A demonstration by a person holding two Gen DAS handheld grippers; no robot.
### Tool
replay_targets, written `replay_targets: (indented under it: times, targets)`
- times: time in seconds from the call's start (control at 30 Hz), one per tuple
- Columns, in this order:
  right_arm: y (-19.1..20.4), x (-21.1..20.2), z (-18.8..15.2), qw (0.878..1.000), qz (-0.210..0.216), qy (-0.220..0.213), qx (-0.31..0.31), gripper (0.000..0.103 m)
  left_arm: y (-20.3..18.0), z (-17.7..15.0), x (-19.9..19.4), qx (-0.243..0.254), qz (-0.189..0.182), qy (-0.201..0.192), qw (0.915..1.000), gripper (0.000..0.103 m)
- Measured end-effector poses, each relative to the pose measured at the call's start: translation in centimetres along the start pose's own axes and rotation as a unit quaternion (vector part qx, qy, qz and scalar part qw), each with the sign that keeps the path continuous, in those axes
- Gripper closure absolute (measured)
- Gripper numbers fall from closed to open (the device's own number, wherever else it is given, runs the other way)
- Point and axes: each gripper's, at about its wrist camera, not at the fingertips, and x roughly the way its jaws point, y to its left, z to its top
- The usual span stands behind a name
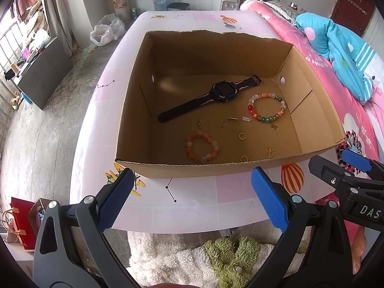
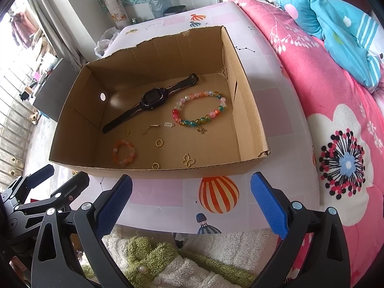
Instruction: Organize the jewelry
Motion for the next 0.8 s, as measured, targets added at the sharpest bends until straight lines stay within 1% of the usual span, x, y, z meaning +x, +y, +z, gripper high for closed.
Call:
replay_targets:
  times: [0.8]
  targets:
    - [0.05, 0.12, -0.13, 1.0, 0.0, 0.0, 0.0, 0.007, -0.04, -0.01, -0.01, 0.001, 0.001, 0.0, 1.0, 0.009]
